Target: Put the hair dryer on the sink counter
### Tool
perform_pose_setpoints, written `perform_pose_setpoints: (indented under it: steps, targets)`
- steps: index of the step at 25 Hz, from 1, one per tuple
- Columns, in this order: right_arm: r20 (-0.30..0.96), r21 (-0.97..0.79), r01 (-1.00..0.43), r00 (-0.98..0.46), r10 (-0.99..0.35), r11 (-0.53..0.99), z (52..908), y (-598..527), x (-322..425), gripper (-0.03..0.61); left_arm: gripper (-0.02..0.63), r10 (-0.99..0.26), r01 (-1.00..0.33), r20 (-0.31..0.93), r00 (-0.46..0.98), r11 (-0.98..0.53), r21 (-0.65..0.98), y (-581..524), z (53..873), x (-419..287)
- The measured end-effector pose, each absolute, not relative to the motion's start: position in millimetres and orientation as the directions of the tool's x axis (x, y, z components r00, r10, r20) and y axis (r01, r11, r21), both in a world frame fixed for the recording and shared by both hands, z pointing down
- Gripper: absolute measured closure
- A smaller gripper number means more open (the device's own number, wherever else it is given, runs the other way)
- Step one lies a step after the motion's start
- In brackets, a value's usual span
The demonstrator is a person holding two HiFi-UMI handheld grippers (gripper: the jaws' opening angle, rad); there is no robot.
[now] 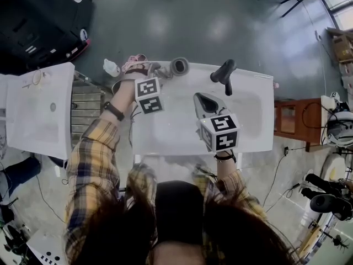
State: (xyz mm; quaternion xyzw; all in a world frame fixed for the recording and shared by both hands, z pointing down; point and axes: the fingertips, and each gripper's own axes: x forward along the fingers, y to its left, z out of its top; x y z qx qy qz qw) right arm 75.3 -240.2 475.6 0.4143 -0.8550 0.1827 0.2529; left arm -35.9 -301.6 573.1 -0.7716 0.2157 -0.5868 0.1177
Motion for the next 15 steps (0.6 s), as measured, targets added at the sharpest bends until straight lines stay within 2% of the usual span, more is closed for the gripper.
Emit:
perform_pose_setpoints:
  steps: [9, 15]
  targets:
    - [0.537, -0.077, -0.789, -0.548, -0.641, 0.61, 453.7, -231.4, 73.0, 0.563, 0.326, -0.547, -0.275, 0.784, 0.293, -0.834, -0.479, -286.0, 518.3, -23.0]
    - [0.493, -0.051, -0.785, -0.558, -0.668, 0.618, 429.4, -235.7, 73.2, 0.563, 0.376, -0.659, -0.419, 0.639, 0.397, -0.749, -0.513, -283.1, 445.9, -9.6]
